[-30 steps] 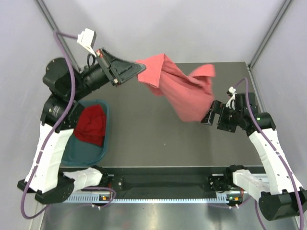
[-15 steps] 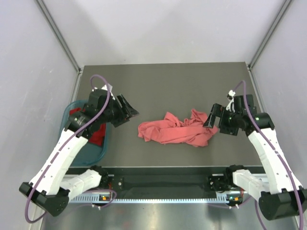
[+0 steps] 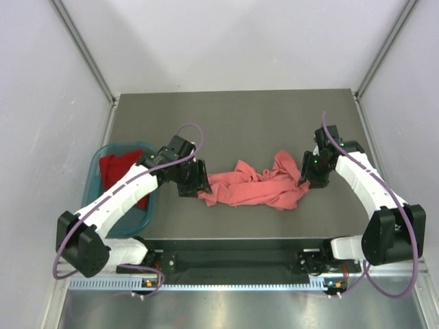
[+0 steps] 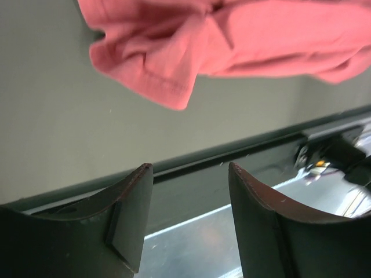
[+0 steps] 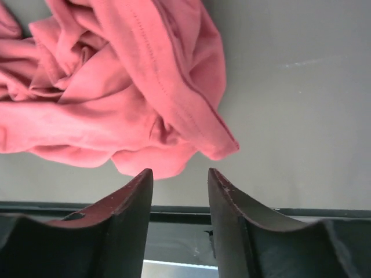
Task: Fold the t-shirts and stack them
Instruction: Move the tshirt to the center of the board, then flatten the tshirt out
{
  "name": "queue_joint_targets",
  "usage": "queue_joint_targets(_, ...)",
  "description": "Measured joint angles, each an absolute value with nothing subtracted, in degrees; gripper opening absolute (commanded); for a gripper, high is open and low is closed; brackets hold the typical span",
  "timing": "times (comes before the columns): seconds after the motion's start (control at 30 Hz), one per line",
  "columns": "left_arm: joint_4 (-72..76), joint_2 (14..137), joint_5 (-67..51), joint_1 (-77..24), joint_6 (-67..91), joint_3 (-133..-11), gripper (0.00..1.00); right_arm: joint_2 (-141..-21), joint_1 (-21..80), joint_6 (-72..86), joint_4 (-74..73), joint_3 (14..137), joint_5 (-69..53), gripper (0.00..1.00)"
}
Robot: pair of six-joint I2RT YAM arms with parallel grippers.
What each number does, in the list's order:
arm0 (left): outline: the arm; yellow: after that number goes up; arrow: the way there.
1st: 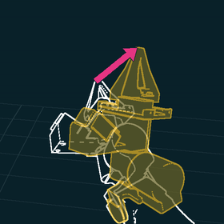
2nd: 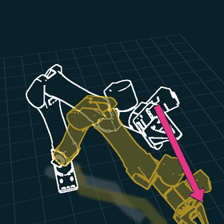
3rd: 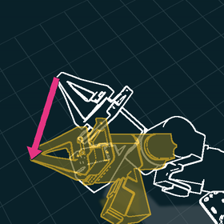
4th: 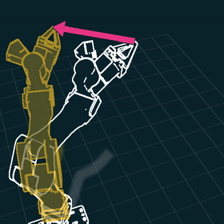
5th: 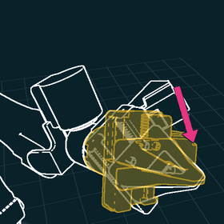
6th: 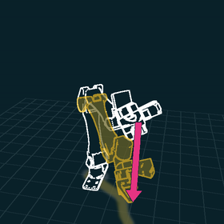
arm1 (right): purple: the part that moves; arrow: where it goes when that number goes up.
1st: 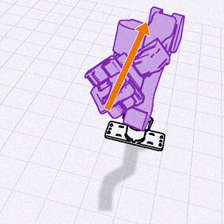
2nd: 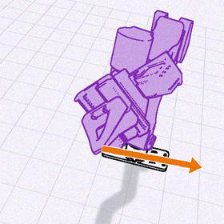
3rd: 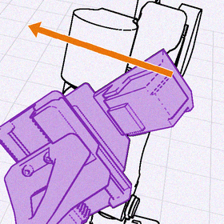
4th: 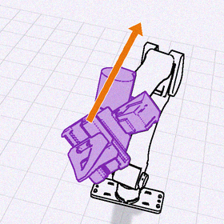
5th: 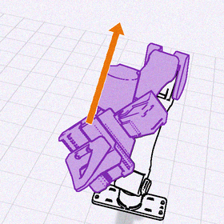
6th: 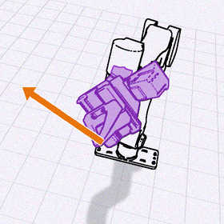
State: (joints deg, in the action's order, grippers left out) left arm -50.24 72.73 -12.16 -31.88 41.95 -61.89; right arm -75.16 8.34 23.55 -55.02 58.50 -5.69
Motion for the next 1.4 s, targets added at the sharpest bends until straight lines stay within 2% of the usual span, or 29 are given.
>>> queue_joint_targets(0.07, -51.13, 72.79, -12.64, -32.58, 41.01, -61.23, 0.61, -75.81, 8.34, 23.49, -54.85, 58.5, -4.91, 0.47)
queue_joint_targets(0.13, -51.22, 72.23, -12.8, -32.69, 40.16, -60.97, 0.61, -75.68, 8.27, 23.18, -54.81, 58.5, -3.84, 0.61)
queue_joint_targets(0.17, -51.2, 71.96, -12.88, -32.69, 39.88, -60.84, 0.63, -75.61, 8.19, 23.14, -54.78, 58.5, -3.4, 0.63)
queue_joint_targets(0.27, -51.03, 71.22, -13.65, -32.67, 39.0, -60.18, 0.63, -75.57, 6.72, 22.24, -54.65, 58.41, -2.63, 0.65)
queue_joint_targets(0.43, -50.65, 71.2, -15.46, -32.75, 38.68, -58.76, 0.63, -75.79, 0.45, 20.6, -52.51, 55.44, -5.28, 0.63)
queue_joint_targets(0.67, -50.63, 71.4, -15.88, -33.52, 38.3, -58.37, 0.64, -79.48, -1.28, 19.2, -47.97, 54.46, -10.17, 0.53)
queue_joint_targets(0.7, -50.63, 71.42, -15.88, -33.61, 38.22, -58.35, 0.64, -79.83, -1.28, 19.0, -47.33, 54.13, -10.74, 0.39)
queue_joint_targets(0.77, -50.63, 71.42, -15.84, -33.69, 38.19, -58.28, 0.63, -80.03, -1.3, 18.41, -46.65, 53.6, -12.32, 0.22)
queue_joint_targets(0.8, -50.63, 71.42, -15.79, -33.69, 38.19, -58.26, 0.62, -80.03, -1.3, 18.17, -46.5, 53.52, -13.43, 0.04)
queue_joint_targets(0.83, -50.68, 71.42, -15.73, -33.71, 38.22, -58.24, 0.62, -80.01, -1.3, 18.17, -46.22, 53.43, -14.31, 0.0)
queue_joint_targets(0.97, -51.0, 71.46, -14.5, -33.76, 38.39, -58.24, 0.62, -78.26, -1.28, 19.27, -46.02, 51.64, -18.11, 0.0)
queue_joint_targets(1.1, -51.22, 71.55, -13.45, -33.87, 38.7, -58.22, 0.62, -71.13, -0.1, 20.91, -48.05, 48.97, -19.59, 0.0)
queue_joint_targets(1.27, -50.74, 72.79, -12.58, -35.07, 40.62, -55.99, 0.57, -62.35, 11.05, 25.52, -50.94, 46.7, -20.12, 0.0)
queue_joint_targets(1.37, -50.0, 74.39, -12.62, -35.7, 41.19, -54.81, 0.59, -58.63, 18.52, 29.74, -51.7, 44.14, -20.91, 0.05)
queue_joint_targets(1.4, -49.56, 75.02, -12.64, -35.79, 41.47, -54.61, 0.6, -57.3, 20.23, 30.87, -52.25, 43.33, -21.26, 0.11)
